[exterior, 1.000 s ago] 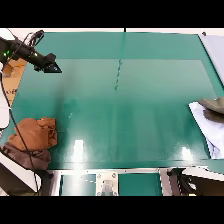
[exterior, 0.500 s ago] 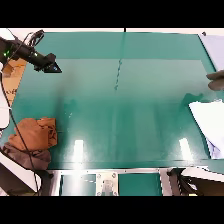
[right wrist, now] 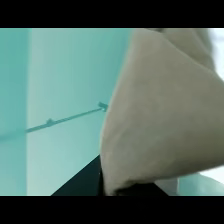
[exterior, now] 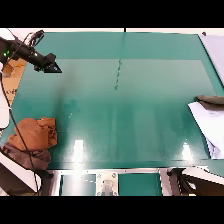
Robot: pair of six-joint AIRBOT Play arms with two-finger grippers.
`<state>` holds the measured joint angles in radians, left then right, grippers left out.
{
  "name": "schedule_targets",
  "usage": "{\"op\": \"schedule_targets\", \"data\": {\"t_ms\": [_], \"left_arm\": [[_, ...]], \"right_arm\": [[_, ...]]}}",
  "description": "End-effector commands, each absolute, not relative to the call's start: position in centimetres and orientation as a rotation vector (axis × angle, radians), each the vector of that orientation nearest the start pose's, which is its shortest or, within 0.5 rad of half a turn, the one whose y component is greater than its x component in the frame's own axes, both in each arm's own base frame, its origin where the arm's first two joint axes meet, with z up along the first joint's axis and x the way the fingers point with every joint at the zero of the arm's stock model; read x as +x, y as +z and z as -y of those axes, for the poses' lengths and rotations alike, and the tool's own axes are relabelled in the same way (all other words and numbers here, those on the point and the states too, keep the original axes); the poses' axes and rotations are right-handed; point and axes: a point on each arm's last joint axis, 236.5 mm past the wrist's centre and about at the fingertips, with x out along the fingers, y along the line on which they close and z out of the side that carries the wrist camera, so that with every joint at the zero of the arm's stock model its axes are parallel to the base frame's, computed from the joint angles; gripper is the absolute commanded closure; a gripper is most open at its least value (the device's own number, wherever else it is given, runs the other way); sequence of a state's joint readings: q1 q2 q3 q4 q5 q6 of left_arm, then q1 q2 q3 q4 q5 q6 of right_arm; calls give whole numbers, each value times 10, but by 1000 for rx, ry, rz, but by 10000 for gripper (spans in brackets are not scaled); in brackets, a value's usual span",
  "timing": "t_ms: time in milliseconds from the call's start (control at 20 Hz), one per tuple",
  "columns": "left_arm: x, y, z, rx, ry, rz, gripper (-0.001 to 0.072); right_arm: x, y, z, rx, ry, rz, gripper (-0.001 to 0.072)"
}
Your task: Fold the shirts.
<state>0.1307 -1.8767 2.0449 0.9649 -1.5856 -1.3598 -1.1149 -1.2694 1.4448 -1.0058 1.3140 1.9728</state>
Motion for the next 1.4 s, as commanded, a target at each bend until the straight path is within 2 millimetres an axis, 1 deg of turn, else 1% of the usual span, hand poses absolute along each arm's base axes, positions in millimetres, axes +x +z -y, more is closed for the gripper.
{"op": "schedule_targets", "data": {"t_ms": [0,100,200,350,450,600,650,700,750,800,850,900,950,1000,1050,1100,1150,1250,1300,1350], "left_arm": [[500,64,70,-331,-533,-1278,680],[501,64,70,-331,-532,-1275,680],[501,64,70,-331,-533,-1276,680],[499,64,70,-330,-536,-1283,680],[497,64,70,-330,-539,-1290,680],[496,64,70,-329,-540,-1294,680],[496,64,70,-329,-540,-1294,680],[496,64,70,-329,-540,-1294,680],[496,64,70,-330,-540,-1294,680],[496,64,70,-330,-540,-1294,680],[496,64,71,-331,-542,-1293,679],[496,64,71,-331,-543,-1295,680],[494,64,71,-331,-546,-1299,679],[493,64,72,-332,-550,-1302,679],[493,66,75,-342,-564,-1301,680],[492,71,81,-362,-589,-1289,681],[493,78,86,-377,-607,-1269,681],[498,98,92,-355,-603,-1200,682],[499,110,96,-333,-603,-1164,682],[496,121,100,-299,-598,-1143,682]], "right_arm": [[247,133,302,1369,-769,-657,693],[233,126,293,1374,-762,-726,693],[220,113,287,1371,-786,-798,693],[202,84,280,1385,-840,-886,693],[175,63,283,1342,-946,-973,693],[129,43,294,1237,-1116,-1095,693],[119,39,299,1207,-1156,-1119,692],[114,34,301,1194,-1175,-1136,692],[112,27,301,1197,-1177,-1149,629],[112,19,300,1203,-1175,-1158,406],[111,11,296,1215,-1171,-1177,140],[109,4,291,1225,-1163,-1201,128],[109,2,289,1229,-1157,-1214,129],[109,3,288,1232,-1155,-1217,129],[112,9,289,1236,-1145,-1208,144],[125,18,290,1242,-1109,-1179,271],[142,30,290,1226,-1051,-1151,466],[187,58,287,1153,-942,-1100,694],[215,70,279,1076,-862,-1092,692],[242,78,267,993,-784,-1096,692]]}}
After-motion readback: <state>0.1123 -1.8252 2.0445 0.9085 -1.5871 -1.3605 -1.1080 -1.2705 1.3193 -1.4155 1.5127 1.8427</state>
